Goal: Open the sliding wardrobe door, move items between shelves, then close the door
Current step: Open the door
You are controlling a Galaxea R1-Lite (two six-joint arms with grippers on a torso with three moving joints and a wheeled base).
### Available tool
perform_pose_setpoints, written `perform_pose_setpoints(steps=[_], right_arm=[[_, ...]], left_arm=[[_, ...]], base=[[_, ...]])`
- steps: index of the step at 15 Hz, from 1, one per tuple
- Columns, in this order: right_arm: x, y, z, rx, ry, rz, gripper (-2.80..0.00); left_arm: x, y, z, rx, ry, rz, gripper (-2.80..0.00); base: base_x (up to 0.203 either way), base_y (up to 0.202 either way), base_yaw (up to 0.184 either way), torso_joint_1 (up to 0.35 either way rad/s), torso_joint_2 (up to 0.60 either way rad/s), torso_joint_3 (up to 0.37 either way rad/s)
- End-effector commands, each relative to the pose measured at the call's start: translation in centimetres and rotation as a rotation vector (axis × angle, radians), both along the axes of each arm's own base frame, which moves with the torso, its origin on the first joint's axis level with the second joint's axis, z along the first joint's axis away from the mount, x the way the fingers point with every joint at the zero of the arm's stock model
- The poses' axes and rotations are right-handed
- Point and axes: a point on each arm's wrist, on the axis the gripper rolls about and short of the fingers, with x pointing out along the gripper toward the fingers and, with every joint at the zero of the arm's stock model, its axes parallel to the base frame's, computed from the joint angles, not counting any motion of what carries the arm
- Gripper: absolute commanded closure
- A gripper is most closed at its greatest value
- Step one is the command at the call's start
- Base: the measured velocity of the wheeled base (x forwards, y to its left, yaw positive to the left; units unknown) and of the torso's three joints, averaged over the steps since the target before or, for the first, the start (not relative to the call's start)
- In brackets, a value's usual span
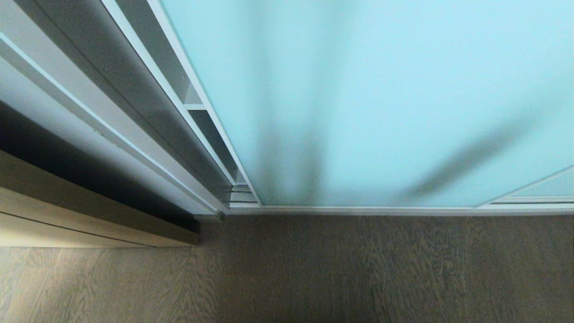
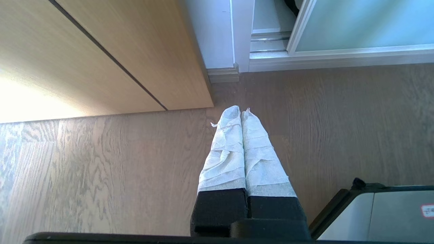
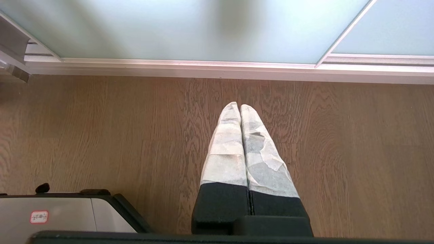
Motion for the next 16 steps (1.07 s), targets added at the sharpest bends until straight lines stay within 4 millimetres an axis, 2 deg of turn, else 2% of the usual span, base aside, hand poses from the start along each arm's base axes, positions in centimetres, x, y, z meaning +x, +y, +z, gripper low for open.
perform_pose_setpoints(steps=[1, 8, 9, 11, 13, 16], right_arm=[[0.0, 0.0, 0.0, 0.0, 0.003, 0.0, 0.0], [0.0, 0.0, 0.0, 0.001, 0.003, 0.0, 0.0], [0.0, 0.0, 0.0, 0.002, 0.003, 0.0, 0.0], [0.0, 0.0, 0.0, 0.001, 0.003, 0.0, 0.0], [0.0, 0.0, 0.0, 0.002, 0.003, 0.0, 0.0], [0.0, 0.0, 0.0, 0.001, 0.003, 0.0, 0.0]], left_arm=[[0.0, 0.0, -0.1, 0.01, 0.004, -0.002, 0.0], [0.0, 0.0, 0.2, 0.04, -0.004, -0.015, 0.0], [-0.3, -0.1, 1.4, 0.038, -0.039, -0.022, 0.0], [-1.6, -0.2, 5.8, 0.041, -0.141, -0.07, 0.0], [-2.4, -0.3, 9.7, 0.044, -0.16, -0.149, 0.0], [-0.4, -0.6, 14.0, 0.014, -0.078, -0.26, 0.0]], base=[[0.0, 0.0, 0.0, 0.0, 0.0, 0.0], [0.0, 0.0, 0.0, 0.0, 0.0, 0.0], [0.0, 0.0, 0.0, 0.0, 0.0, 0.0], [0.0, 0.0, 0.0, 0.0, 0.0, 0.0], [0.0, 0.0, 0.0, 0.0, 0.0, 0.0], [0.0, 0.0, 0.0, 0.0, 0.0, 0.0]])
